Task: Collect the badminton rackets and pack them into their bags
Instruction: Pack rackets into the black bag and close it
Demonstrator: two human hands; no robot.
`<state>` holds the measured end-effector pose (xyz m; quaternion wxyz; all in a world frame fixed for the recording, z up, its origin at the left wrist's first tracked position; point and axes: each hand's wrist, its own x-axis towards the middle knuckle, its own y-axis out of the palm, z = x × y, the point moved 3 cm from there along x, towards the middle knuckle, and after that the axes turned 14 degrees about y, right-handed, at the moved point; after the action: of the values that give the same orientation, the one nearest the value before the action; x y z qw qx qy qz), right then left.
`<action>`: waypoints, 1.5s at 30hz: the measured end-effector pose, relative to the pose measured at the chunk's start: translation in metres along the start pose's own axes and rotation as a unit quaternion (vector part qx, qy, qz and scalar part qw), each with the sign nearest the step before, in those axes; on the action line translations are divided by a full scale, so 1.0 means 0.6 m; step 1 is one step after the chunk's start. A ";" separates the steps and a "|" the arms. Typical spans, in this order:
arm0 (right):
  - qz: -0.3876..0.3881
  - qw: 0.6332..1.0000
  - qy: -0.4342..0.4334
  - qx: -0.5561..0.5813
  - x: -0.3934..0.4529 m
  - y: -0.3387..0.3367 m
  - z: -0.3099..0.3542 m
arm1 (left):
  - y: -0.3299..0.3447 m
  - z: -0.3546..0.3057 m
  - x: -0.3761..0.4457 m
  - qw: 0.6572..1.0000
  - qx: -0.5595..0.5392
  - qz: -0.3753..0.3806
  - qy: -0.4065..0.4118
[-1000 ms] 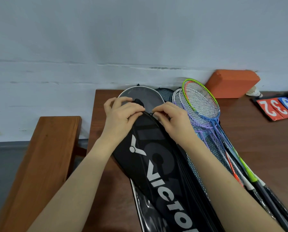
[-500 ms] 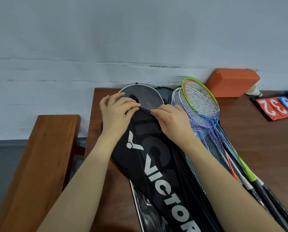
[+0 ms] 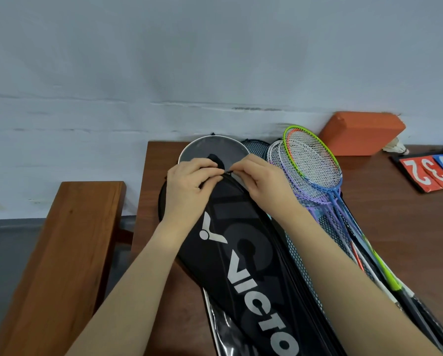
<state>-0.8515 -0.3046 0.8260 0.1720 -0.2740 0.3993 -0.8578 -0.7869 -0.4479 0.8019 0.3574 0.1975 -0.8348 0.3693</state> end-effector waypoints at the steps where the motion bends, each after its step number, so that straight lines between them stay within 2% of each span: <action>1: 0.007 1.000 0.007 0.026 0.000 0.001 -0.002 | -0.005 0.003 -0.001 1.000 -0.020 -0.008 -0.014; 4: 0.004 0.998 0.016 0.062 -0.002 0.002 -0.008 | -0.017 0.018 -0.005 0.999 -0.019 0.003 -0.045; 7: 0.002 0.999 0.005 0.048 0.000 0.005 -0.007 | -0.008 0.034 -0.012 0.996 0.068 0.049 -0.041; 13: -0.028 0.999 -0.030 -0.024 -0.016 0.009 -0.030 | 0.008 0.053 -0.017 0.991 0.123 0.022 -0.056; 16: -0.019 0.999 -0.008 -0.026 -0.053 0.009 -0.066 | 0.006 0.074 -0.017 0.987 0.122 0.020 -0.104; 21: 0.005 0.999 0.030 -0.031 -0.096 0.019 -0.096 | 0.016 0.086 -0.028 0.984 0.138 0.041 -0.108; 23: -0.011 0.999 0.027 -0.037 -0.091 0.019 -0.090 | 0.020 0.078 -0.029 0.982 0.160 0.053 -0.083; 25: -0.019 0.999 0.022 -0.028 -0.085 0.016 -0.082 | 0.034 0.052 -0.031 0.974 0.199 0.109 0.000; 27: -0.014 1.000 0.010 -0.022 -0.081 0.015 -0.074 | 0.054 0.010 -0.041 0.952 0.229 0.178 0.098; 29: -0.012 1.000 0.001 -0.025 -0.081 0.016 -0.069 | 0.063 -0.012 -0.052 0.943 0.232 0.200 0.127; 33: -0.023 1.000 0.006 -0.016 -0.092 0.020 -0.067 | 0.058 0.005 -0.053 0.969 0.159 0.164 0.093; 39: 0.021 0.998 0.052 -0.027 -0.153 0.020 -0.108 | 0.055 0.050 -0.046 0.988 0.123 0.096 0.012; 41: 0.040 0.996 0.076 -0.026 -0.187 0.020 -0.126 | 0.055 0.069 -0.043 0.986 0.124 0.111 -0.012; 45: 0.041 0.994 0.104 -0.017 -0.205 0.024 -0.128 | 0.070 0.069 -0.046 0.964 0.185 0.192 -0.020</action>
<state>-0.7996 -0.2050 0.7331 0.1601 -0.1691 0.4407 -0.8669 -0.8122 -0.4506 0.7419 0.2199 0.1036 -0.7811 0.5751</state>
